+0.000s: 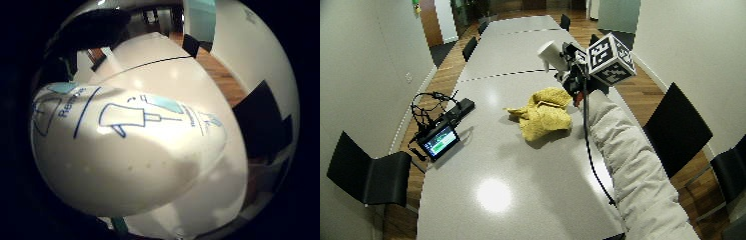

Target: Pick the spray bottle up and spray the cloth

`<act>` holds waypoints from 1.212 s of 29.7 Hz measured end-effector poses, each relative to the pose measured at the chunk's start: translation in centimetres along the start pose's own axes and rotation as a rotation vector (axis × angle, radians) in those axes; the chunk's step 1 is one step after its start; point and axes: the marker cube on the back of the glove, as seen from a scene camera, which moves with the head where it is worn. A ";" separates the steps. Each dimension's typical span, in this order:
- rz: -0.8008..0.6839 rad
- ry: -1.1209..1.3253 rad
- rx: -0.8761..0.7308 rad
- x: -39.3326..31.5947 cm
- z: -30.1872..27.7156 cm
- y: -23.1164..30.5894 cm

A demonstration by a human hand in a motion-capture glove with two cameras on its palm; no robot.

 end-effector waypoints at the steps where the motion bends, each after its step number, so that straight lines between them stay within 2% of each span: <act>1: 0.024 -0.100 0.017 -0.7 -0.4 0.0; 6: 0.114 -0.529 0.033 -4.5 -1.3 0.5; 13: 0.071 -0.851 -0.196 -11.1 3.5 5.7; 17: 0.022 -0.875 -0.312 -14.9 7.7 10.3; 23: 0.034 -0.900 -0.393 -16.5 11.8 14.3; 31: -0.007 -0.870 -0.321 -17.7 13.9 16.9; 36: -0.011 -0.868 -0.367 -17.6 14.5 17.5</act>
